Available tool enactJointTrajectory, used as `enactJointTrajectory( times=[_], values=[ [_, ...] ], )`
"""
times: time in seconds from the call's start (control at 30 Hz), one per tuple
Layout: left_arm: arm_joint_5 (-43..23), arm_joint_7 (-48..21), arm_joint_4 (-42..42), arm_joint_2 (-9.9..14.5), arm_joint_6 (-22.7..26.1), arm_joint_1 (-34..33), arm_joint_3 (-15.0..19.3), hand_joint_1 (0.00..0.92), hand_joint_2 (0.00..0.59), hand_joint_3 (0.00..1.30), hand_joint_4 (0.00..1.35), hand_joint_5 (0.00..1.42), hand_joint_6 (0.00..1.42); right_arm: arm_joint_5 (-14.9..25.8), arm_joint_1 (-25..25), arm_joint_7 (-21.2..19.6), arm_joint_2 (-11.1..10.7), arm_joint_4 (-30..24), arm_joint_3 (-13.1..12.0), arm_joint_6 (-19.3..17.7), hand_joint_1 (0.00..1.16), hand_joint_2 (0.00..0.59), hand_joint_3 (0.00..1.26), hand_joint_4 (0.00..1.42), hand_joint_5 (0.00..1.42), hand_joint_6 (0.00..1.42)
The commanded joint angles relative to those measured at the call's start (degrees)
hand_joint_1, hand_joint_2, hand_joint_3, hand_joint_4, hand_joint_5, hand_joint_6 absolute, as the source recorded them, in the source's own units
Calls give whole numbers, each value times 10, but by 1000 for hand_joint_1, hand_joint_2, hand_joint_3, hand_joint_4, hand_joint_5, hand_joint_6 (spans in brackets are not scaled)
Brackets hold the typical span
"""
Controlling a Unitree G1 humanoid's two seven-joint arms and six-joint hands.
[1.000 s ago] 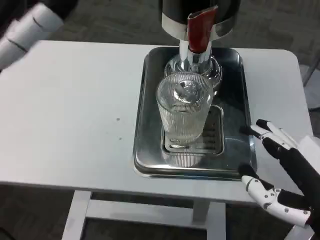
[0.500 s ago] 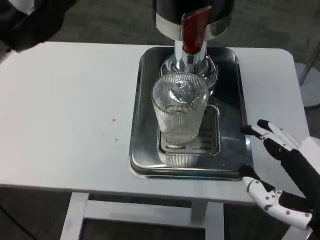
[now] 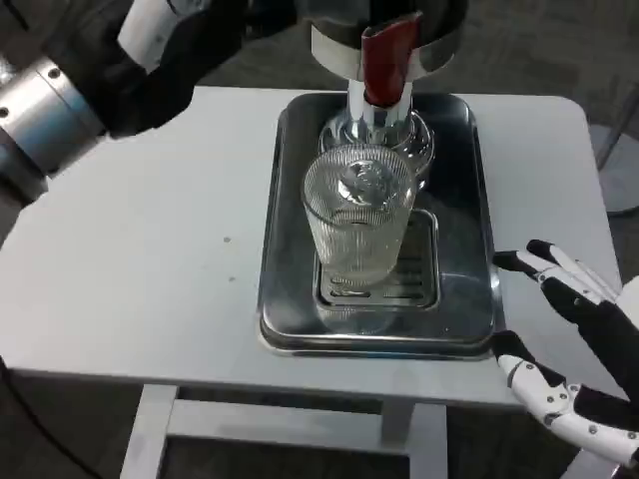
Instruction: Grasp the cup under the faucet to collect the drink, then remove the cup.
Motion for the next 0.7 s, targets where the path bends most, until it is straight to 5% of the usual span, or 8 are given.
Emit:
enactJointTrajectory(
  times=[0.03, 0.3, 0.7],
  values=[
    [17, -20, 14, -12, -9, 5, -16, 0, 134, 172, 117, 212, 285, 13, 15, -7, -4, -11, -14, -10, 400, 508, 124, 0, 0, 162],
    [41, -36, 15, -29, -12, 11, -36, 0, 132, 181, 125, 223, 285, 30, 25, -9, -4, -11, -31, -21, 401, 508, 127, 0, 0, 162],
    [95, -57, 43, -23, -46, 17, -63, 0, 122, 185, 127, 223, 285, 38, 27, -8, -2, -11, -38, -26, 394, 500, 134, 0, 0, 162]
  ],
)
